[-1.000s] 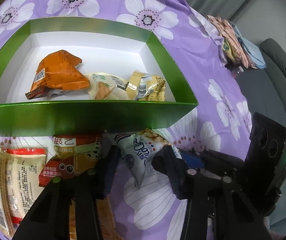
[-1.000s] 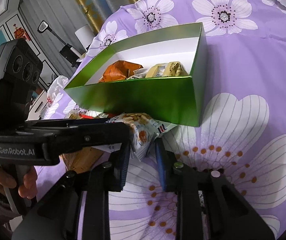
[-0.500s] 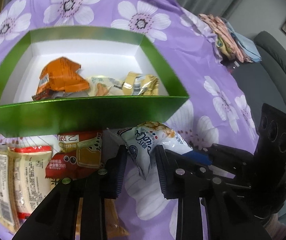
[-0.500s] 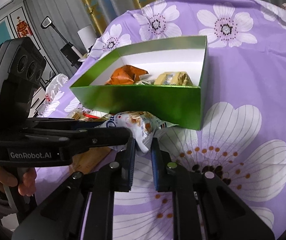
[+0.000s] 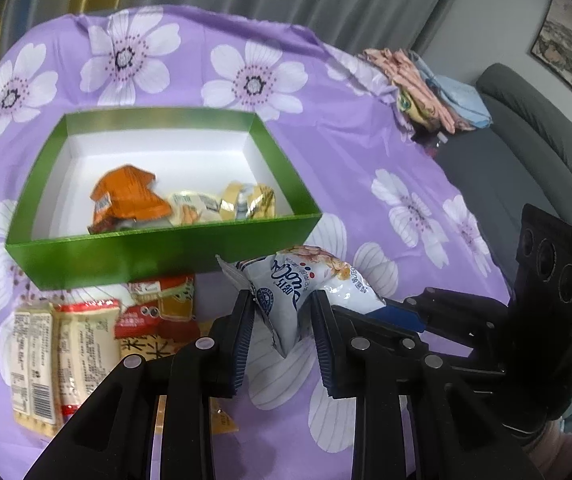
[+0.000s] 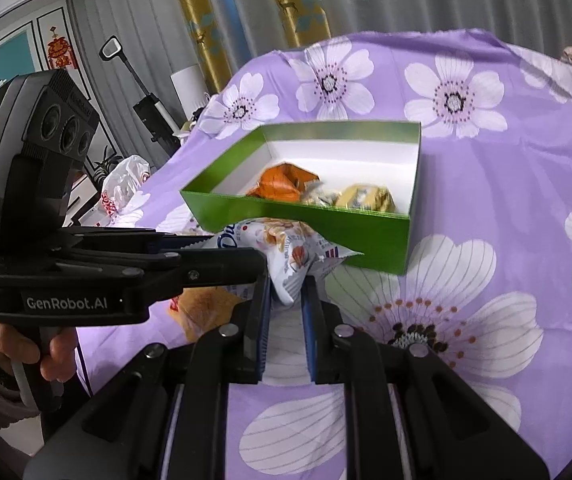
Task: Organize snacks
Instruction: 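Carry the white-blue bag over the green box and open the right tool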
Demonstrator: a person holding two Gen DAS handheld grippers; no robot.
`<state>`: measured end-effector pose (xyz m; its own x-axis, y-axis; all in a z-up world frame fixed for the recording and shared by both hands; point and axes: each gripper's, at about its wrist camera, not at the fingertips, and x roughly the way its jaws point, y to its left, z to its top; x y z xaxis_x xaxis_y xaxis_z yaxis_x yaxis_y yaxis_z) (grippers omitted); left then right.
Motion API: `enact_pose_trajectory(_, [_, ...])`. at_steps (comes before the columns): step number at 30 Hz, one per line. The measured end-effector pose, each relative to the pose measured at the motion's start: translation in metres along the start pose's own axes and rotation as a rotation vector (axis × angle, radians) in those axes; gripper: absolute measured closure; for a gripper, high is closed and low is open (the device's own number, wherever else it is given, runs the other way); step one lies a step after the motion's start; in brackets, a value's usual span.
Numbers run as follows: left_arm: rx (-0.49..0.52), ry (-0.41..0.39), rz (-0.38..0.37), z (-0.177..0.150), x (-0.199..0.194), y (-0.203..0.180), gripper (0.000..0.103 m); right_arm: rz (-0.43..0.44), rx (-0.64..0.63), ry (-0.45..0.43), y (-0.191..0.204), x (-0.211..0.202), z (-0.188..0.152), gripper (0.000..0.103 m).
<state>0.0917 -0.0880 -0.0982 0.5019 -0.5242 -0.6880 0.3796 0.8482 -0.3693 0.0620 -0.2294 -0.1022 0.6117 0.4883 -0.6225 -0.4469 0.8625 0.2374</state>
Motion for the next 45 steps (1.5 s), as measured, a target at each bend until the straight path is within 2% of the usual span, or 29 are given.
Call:
enact_pose_trajectory(10, [-0.012, -0.065, 0.005, 0.024, -0.016, 0.013, 0.074, -0.007, -0.061, -0.039, 0.012, 0.008, 0.032, 0.087])
enact_pose_trajectory(18, [-0.034, -0.091, 0.004, 0.048, -0.007, 0.036, 0.074, -0.022, -0.095, -0.044, 0.008, 0.033, 0.059, 0.087])
enact_pose_trajectory(32, [-0.090, -0.047, 0.043, 0.081, 0.033, 0.078, 0.074, -0.025, -0.089, 0.019, -0.012, 0.089, 0.084, 0.087])
enact_pose_trajectory(38, [-0.101, -0.010, 0.079, 0.086, 0.051, 0.089, 0.074, -0.012, -0.056, 0.046, -0.018, 0.108, 0.085, 0.087])
enact_pose_trajectory(45, [-0.137, 0.025, 0.089, 0.087, 0.065, 0.100, 0.074, -0.010, -0.053, 0.077, -0.019, 0.121, 0.086, 0.088])
